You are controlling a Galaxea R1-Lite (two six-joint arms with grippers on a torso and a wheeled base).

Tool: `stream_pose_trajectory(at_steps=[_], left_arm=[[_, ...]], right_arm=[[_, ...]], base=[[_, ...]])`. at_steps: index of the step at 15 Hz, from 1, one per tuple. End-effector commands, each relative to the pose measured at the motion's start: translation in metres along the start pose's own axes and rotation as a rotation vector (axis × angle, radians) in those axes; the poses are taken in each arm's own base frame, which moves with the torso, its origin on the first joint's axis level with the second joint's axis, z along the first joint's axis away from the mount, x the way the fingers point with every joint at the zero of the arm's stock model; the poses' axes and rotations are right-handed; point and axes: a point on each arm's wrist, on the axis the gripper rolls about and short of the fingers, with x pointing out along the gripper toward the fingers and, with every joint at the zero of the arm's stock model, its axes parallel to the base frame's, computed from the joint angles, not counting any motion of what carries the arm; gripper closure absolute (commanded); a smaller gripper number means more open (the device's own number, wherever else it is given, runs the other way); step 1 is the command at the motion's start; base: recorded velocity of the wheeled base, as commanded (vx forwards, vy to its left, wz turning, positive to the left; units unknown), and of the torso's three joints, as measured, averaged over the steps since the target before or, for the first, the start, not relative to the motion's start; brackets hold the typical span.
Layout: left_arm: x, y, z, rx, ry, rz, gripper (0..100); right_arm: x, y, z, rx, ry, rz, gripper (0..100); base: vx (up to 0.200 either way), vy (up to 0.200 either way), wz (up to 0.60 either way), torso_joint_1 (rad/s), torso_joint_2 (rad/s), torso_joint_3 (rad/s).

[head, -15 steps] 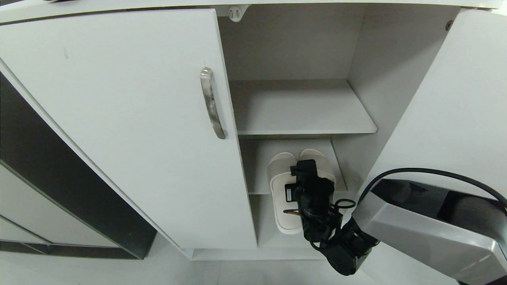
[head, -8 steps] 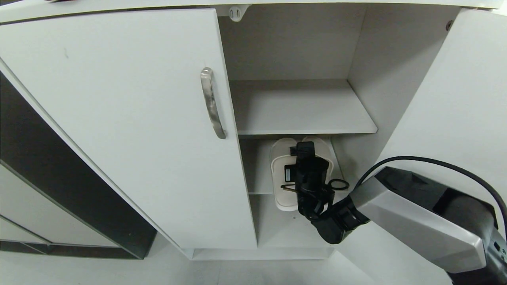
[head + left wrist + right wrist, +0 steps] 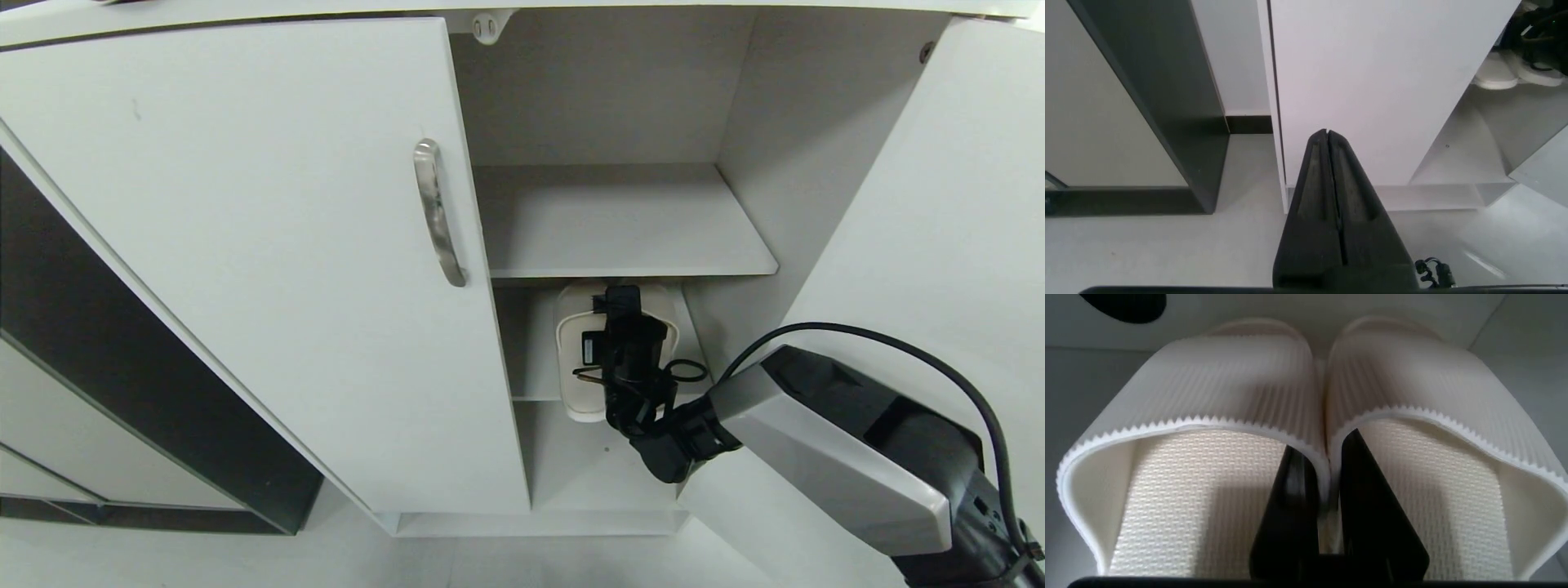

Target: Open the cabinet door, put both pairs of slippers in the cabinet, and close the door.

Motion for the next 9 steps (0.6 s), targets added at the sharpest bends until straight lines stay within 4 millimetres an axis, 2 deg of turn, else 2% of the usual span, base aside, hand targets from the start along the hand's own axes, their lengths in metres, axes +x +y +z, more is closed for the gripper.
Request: stream_pose_trajectory(at_steps=[1,2,3,7,9], left_arm=[[0.0,0.0,0.0,-0.001,0.001,0.0,100],[0.0,0.0,0.0,-0.001,0.001,0.0,100],[0.0,0.0,0.0,-0.001,0.001,0.0,100],[0.0,0.0,0.0,-0.001,0.001,0.0,100],[0.0,0.0,0.0,-0.001,0.001,0.0,100]], right_arm=[[0.0,0.001,-0.002,-0.001,0.001,0.001,100],[0.0,0.001,-0.004,-0.003,0.003,0.001,100],[0.0,0.001,-0.005,-0.005,0.006,0.002,0],[-0.003,-0.001,-0.008,-0.017,0.019,0.002,0],[-0.012,-0.004,-0.003,-0.024,0.026,0.006,0]], base=[[0.0,0.0,0.0,0.0,0.0,0.0],[0.0,0.0,0.0,0.0,0.0,0.0],[0.0,0.0,0.0,0.0,0.0,0.0],[0.0,0.0,0.0,0.0,0.0,0.0],[0.0,0.0,0.0,0.0,0.0,0.0]])
